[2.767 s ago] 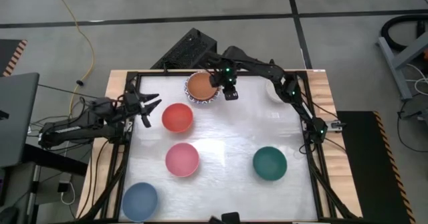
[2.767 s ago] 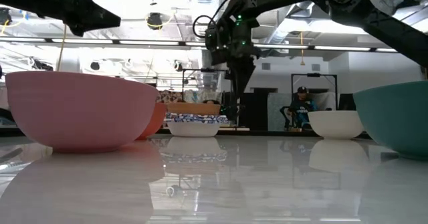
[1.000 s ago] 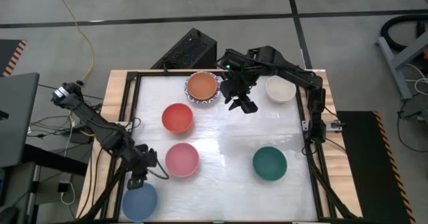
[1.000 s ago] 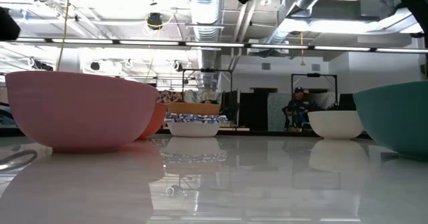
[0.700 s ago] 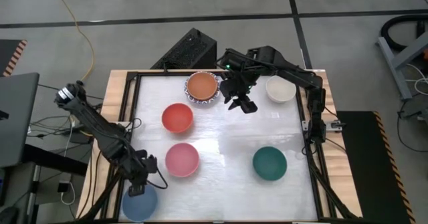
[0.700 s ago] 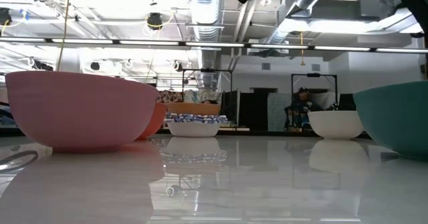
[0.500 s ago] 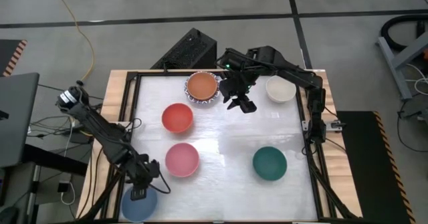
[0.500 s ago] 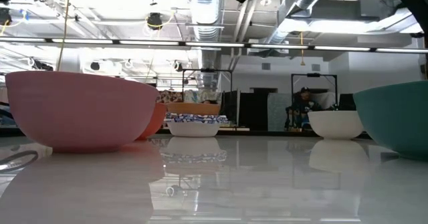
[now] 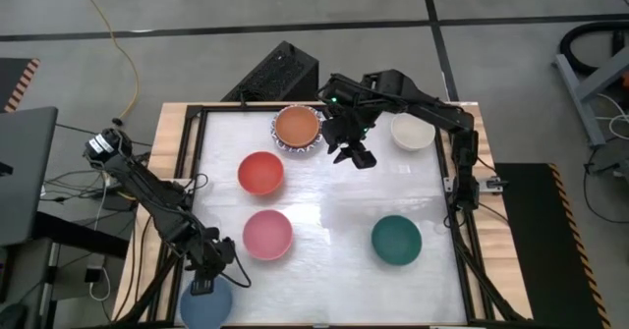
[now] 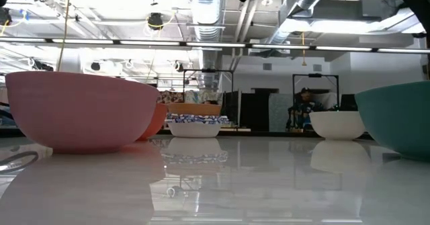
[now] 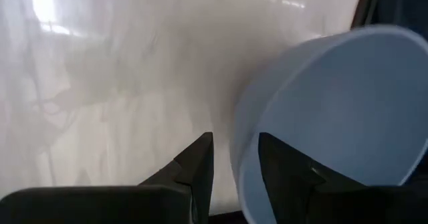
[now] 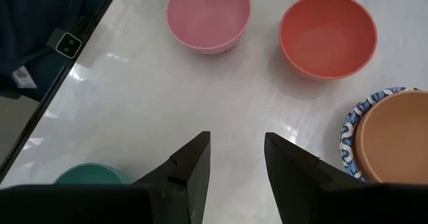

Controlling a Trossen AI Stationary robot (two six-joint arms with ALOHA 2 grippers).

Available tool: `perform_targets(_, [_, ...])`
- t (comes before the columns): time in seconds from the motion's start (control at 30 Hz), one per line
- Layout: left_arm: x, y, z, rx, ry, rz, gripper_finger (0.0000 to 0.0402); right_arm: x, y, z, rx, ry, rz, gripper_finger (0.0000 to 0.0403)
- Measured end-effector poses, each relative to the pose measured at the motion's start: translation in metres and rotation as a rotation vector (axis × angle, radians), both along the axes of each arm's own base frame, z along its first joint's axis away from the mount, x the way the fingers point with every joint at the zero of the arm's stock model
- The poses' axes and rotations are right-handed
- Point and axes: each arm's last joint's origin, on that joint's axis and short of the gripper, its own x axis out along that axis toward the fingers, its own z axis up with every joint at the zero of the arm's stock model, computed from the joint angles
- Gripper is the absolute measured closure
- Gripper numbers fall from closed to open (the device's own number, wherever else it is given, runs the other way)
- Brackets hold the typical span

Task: Nest bowls inside each other
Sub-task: Stack the blue bowl onto the stack of bowls

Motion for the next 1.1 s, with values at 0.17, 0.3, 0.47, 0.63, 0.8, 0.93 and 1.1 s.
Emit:
perform_targets(0.17, [-0.0004, 0.0008, 0.001, 0.001, -0.002, 0.011, 0.0294, 0.0001, 0.0005, 0.0, 0.0, 0.0, 0.001, 0.0239])
perform_targets(0.3, [0.0, 0.0009, 0.0009, 0.01, -0.013, 0.013, 0.0294, 0.0001, 0.0003, 0.0, -0.001, -0.001, 0.002, 0.0239])
perform_targets(0.47, [0.0011, 0.0005, 0.0005, 0.017, -0.031, 0.012, 0.0294, 0.0002, 0.0003, 0.0, -0.004, -0.003, 0.007, 0.0239])
perform_targets(0.63, [0.0028, -0.0017, 0.0008, -0.006, -0.043, 0.001, 0.0294, 0.0002, 0.0003, 0.0, -0.004, -0.003, 0.007, 0.0239])
perform_targets(0.8, [0.0026, -0.0017, 0.0008, -0.006, -0.04, -0.005, 0.0294, 0.0002, 0.0003, 0.0, -0.004, -0.003, 0.007, 0.0239])
perform_targets(0.93, [0.0029, -0.0017, 0.0009, 0.0, -0.058, -0.025, 0.0294, 0.0002, 0.0003, 0.0, -0.004, -0.003, 0.007, 0.0239])
perform_targets(1.1, [0.0032, -0.0014, 0.0008, 0.011, -0.072, -0.03, 0.0294, 0.0002, 0.0003, 0.0, -0.004, -0.003, 0.006, 0.0239])
